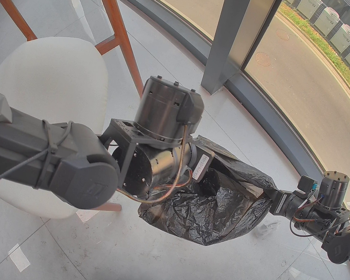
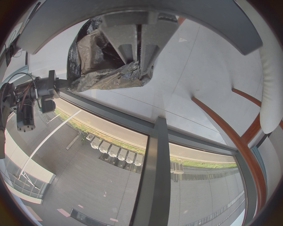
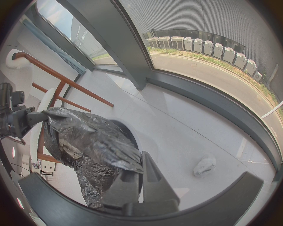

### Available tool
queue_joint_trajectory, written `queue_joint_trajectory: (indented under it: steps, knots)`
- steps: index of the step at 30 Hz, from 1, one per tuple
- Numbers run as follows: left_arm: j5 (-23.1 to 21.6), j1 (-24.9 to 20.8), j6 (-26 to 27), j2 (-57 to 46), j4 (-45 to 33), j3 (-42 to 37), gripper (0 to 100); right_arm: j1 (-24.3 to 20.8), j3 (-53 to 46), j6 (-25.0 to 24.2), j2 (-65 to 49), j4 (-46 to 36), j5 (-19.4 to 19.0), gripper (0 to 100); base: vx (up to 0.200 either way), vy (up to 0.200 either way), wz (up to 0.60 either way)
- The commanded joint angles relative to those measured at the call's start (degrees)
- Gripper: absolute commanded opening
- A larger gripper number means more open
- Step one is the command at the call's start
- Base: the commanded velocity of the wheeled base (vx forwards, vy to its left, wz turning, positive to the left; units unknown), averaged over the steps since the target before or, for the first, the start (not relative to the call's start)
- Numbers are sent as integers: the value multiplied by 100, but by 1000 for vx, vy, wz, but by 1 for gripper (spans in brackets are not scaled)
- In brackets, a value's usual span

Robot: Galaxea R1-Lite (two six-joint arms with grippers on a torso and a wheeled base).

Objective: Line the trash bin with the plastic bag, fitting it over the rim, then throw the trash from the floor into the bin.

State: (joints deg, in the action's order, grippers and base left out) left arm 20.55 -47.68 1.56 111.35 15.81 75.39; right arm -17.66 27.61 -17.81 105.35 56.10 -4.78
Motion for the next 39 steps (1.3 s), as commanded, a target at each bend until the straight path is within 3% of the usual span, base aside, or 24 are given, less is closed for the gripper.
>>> queue_joint_trajectory:
  steps: [1, 3, 10, 16, 17, 22, 27, 34, 39]
  knots:
    - [-7, -277, -156, 141, -17, -147, 0, 0, -186, 6, 179, 6, -225, 0, 0, 0, 0]
    - [1, -365, -288, 203, -113, -332, 0, -9, -274, 6, 196, 6, -383, 0, 0, 0, 0]
    - [19, -365, -323, 265, -166, -657, 0, 9, -406, 58, 355, -11, -401, 0, 0, 0, 0]
    - [54, -295, -288, 238, -149, -683, 0, 79, -414, 428, 504, 6, -348, 0, 0, 0, 0]
    - [54, -251, -270, 256, -131, -674, 0, 88, -406, 471, 583, 59, -340, 100, 0, 0, 0]
    - [54, -224, -244, 282, -122, -674, 0, 167, -239, 392, 601, 182, -252, 100, 0, 0, 0]
    - [28, 22, -7, 291, -113, -411, 0, 237, -204, 164, 407, 990, -190, 100, 0, 0, 0]
    - [-34, 531, 600, 308, -113, 178, 0, 211, -168, 129, -164, 1026, -357, 100, 0, 0, 0]
    - [-210, 769, 644, 590, -87, 512, 0, 220, 95, 58, -375, 1087, -313, 100, 0, 0, 0]
